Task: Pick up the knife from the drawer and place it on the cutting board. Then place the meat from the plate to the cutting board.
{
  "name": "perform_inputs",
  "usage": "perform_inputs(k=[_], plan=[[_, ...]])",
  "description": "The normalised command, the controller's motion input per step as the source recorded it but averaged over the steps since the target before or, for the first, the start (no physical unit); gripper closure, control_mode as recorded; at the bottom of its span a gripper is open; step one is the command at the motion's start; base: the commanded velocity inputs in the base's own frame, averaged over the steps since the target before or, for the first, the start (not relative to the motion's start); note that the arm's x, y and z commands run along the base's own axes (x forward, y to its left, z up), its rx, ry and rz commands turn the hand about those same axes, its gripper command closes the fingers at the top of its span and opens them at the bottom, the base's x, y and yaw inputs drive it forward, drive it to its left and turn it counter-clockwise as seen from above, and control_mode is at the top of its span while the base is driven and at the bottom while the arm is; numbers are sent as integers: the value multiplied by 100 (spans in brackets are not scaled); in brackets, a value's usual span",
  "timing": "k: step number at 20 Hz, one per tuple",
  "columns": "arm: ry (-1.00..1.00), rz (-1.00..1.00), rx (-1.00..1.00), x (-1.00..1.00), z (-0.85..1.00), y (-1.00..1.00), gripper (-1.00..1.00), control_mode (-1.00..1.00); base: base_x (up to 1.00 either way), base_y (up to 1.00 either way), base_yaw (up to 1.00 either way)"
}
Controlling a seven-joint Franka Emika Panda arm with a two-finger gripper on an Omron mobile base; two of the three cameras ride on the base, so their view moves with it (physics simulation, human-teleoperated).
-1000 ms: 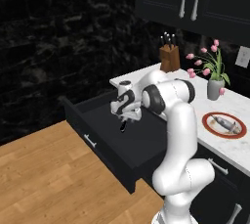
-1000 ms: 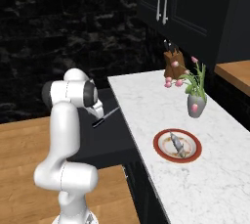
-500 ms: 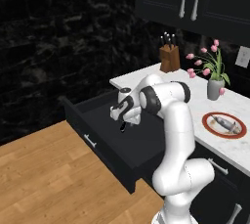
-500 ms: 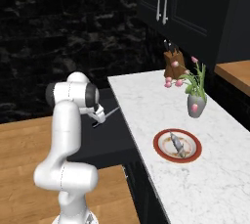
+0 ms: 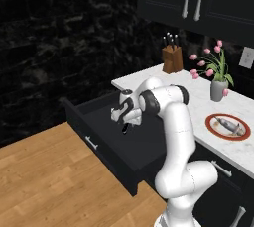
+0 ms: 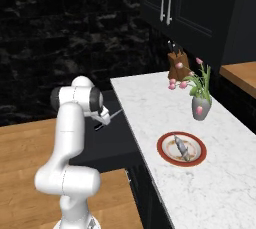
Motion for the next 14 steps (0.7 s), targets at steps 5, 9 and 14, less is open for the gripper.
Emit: perform_inputs(k=[5,9,14], plan=[[2,5,1,14,-30,0,-100,-100,0,0,0],[7,3,0,7,-29,0,-100,-100,0,0,0],[10,0,0,0,-28,2,100,-100,0,0,0]])
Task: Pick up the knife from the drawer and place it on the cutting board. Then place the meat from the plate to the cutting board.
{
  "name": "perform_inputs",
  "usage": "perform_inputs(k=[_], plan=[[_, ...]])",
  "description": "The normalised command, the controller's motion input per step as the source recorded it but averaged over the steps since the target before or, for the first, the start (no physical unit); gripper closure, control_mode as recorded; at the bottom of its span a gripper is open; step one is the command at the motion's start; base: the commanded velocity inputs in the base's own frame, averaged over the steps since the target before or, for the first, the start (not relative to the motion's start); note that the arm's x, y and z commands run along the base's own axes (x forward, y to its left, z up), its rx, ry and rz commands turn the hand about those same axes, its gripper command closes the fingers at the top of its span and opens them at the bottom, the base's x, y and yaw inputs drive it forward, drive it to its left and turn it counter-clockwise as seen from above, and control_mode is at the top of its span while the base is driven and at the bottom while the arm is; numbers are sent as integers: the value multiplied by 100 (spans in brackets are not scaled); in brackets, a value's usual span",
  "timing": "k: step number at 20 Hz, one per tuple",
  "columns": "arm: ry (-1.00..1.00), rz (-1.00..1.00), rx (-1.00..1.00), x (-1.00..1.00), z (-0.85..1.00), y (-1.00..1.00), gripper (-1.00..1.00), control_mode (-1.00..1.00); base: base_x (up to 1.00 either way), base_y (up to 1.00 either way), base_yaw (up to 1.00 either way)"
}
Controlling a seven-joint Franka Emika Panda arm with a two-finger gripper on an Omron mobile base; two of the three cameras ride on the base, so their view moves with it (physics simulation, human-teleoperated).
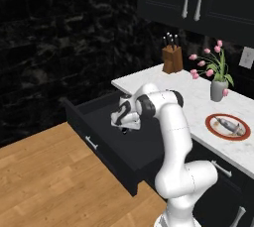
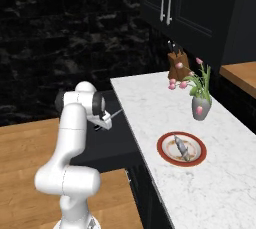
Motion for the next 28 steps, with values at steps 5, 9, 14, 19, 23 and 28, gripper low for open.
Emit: perform_inputs(k=[5,9,14,19,23,28], plan=[[7,0,0,0,-14,7,100,-100,0,0,0],[-1,0,0,0,5,8,100,-100,0,0,0],[12,2,21,0,61,0,100,-100,0,0,0],[26,1,8,-11,60,16,100,-100,0,0,0],[28,0,2,-36,67,12,100,-100,0,0,0],[8,0,-6,-61,74,26,100,-100,0,0,0]])
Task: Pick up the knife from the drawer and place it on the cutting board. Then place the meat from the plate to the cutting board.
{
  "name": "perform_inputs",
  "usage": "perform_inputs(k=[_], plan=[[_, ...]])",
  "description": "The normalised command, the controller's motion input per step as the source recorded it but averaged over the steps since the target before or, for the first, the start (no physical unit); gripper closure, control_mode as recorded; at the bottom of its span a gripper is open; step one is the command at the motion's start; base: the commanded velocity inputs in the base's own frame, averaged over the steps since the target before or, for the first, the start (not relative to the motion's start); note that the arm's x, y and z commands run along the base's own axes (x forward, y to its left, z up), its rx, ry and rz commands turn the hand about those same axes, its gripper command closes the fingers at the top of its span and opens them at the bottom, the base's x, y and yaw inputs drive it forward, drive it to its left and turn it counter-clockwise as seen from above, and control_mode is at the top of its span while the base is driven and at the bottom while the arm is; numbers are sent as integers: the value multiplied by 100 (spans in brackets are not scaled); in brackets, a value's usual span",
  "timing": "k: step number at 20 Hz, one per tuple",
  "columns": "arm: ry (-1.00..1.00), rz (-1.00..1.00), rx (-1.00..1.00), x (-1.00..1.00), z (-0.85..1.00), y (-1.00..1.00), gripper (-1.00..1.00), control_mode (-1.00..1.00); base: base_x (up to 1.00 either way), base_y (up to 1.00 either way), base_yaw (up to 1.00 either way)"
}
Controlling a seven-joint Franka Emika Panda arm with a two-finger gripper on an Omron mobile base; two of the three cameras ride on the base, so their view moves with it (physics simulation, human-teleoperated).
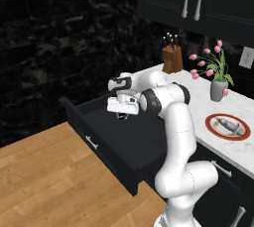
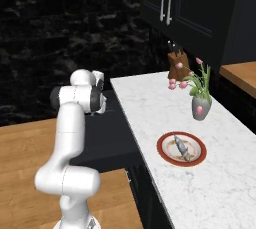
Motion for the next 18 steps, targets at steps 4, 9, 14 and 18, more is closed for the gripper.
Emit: perform_inputs(k=[4,9,14,18], plan=[[-3,0,-14,-73,80,21,100,-100,0,0,0],[-4,0,-6,-81,76,3,100,-100,0,0,0],[-40,0,1,-85,56,-28,100,-100,0,0,0],[-56,0,9,-92,30,-37,100,-100,0,0,0]])
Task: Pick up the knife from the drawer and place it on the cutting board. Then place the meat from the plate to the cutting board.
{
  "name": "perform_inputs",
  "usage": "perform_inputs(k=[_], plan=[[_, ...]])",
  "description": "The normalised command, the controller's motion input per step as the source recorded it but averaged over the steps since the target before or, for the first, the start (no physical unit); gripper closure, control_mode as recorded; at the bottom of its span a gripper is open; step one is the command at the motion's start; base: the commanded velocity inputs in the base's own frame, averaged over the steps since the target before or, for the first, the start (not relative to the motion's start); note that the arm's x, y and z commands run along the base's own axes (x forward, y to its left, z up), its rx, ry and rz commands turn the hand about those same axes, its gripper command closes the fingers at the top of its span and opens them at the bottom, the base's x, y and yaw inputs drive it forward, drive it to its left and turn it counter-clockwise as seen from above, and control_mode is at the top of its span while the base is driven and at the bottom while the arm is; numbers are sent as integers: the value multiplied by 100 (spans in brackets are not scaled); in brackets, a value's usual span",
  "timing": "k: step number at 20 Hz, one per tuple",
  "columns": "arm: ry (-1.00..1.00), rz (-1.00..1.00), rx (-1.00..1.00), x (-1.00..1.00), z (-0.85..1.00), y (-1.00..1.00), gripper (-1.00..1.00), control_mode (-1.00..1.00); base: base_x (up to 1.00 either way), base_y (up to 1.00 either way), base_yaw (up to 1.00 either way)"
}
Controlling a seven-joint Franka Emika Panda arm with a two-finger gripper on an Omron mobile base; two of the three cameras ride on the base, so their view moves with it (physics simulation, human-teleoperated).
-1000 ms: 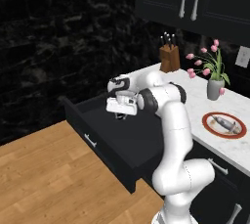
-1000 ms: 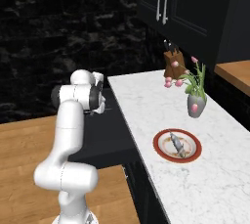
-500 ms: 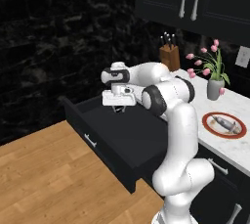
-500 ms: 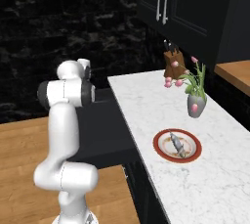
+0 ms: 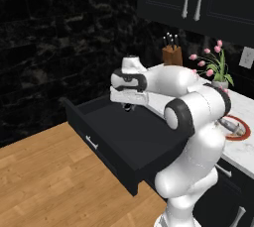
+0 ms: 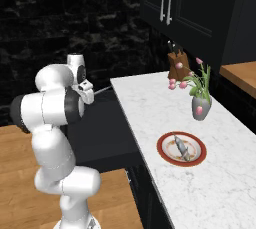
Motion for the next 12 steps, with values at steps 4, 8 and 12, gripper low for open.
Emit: perform_inputs(k=[4,8,12], plan=[[-55,6,0,-45,48,-65,100,-100,0,0,0],[-14,10,-2,-7,55,-88,100,-100,0,0,0],[2,13,0,-4,71,-100,100,-100,0,0,0]])
